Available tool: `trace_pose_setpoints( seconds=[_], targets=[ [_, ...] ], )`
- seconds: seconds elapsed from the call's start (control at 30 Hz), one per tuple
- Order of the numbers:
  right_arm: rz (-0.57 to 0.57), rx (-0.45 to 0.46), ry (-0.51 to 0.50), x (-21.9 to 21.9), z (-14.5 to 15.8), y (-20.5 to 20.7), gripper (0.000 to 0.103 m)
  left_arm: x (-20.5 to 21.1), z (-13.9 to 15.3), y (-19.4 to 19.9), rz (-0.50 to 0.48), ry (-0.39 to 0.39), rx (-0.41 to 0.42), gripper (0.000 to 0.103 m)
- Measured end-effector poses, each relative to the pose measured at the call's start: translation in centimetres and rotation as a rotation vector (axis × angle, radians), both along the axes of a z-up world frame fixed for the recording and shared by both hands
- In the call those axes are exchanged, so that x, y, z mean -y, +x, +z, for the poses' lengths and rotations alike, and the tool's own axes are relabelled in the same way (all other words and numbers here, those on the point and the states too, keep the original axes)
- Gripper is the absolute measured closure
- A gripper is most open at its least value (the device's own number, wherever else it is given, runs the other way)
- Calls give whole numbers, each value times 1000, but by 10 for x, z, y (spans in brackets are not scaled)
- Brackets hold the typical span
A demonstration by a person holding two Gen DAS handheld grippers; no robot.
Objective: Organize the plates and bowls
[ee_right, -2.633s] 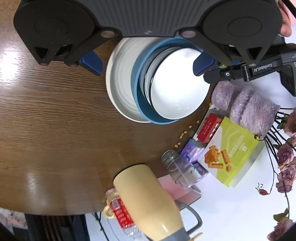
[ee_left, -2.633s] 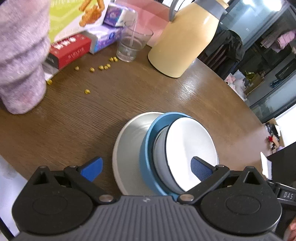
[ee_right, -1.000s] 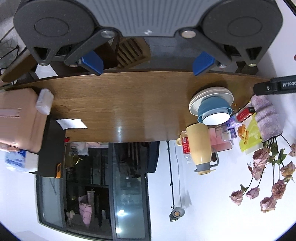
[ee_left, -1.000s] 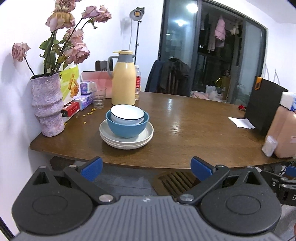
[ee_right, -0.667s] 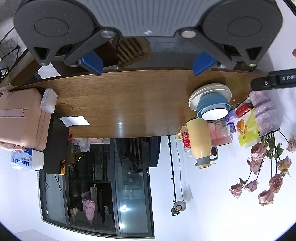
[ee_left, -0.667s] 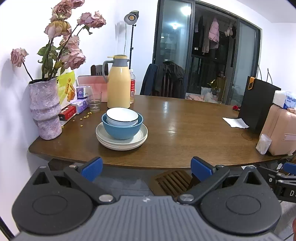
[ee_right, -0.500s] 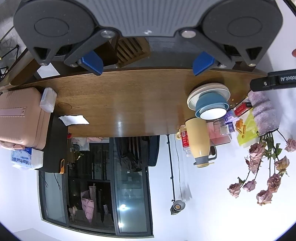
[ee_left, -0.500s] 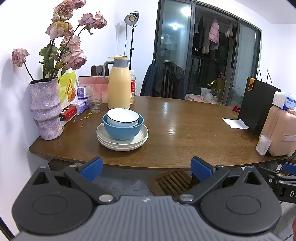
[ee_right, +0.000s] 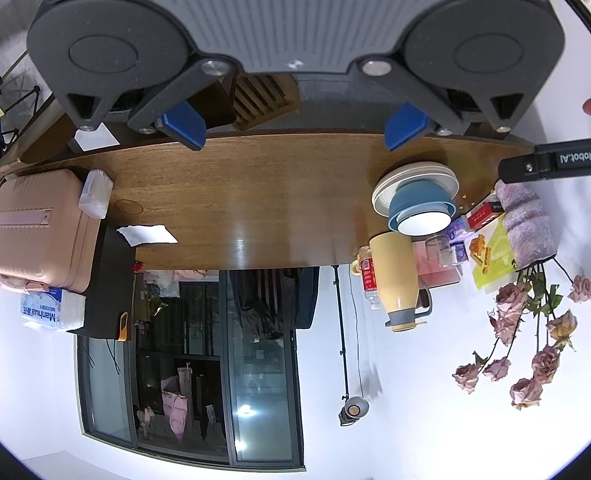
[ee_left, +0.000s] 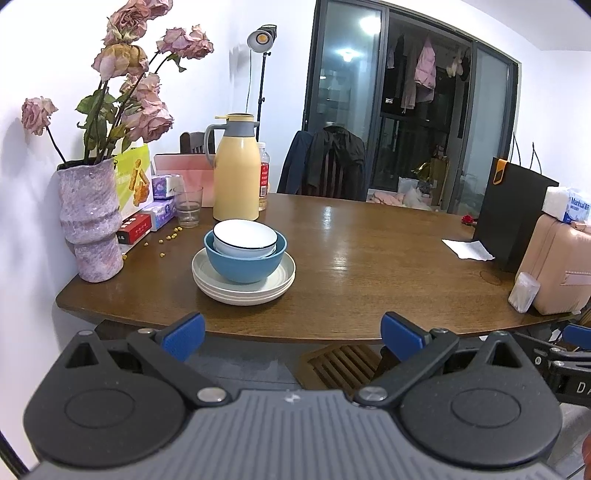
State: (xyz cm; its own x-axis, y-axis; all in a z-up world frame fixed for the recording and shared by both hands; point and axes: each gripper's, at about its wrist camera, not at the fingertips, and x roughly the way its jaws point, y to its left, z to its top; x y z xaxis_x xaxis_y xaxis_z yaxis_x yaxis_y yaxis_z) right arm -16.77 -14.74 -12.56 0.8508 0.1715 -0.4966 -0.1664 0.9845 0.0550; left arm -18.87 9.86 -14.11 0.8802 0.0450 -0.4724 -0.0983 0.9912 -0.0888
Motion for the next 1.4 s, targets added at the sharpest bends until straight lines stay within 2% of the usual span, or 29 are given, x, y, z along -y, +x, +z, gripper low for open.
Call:
trace_pose_setpoints(
  seconds=[1.4],
  targets=[
    [10,-19,-3,-10,0,11,0,-8,2,12,-16,-6,-19,0]
  ],
)
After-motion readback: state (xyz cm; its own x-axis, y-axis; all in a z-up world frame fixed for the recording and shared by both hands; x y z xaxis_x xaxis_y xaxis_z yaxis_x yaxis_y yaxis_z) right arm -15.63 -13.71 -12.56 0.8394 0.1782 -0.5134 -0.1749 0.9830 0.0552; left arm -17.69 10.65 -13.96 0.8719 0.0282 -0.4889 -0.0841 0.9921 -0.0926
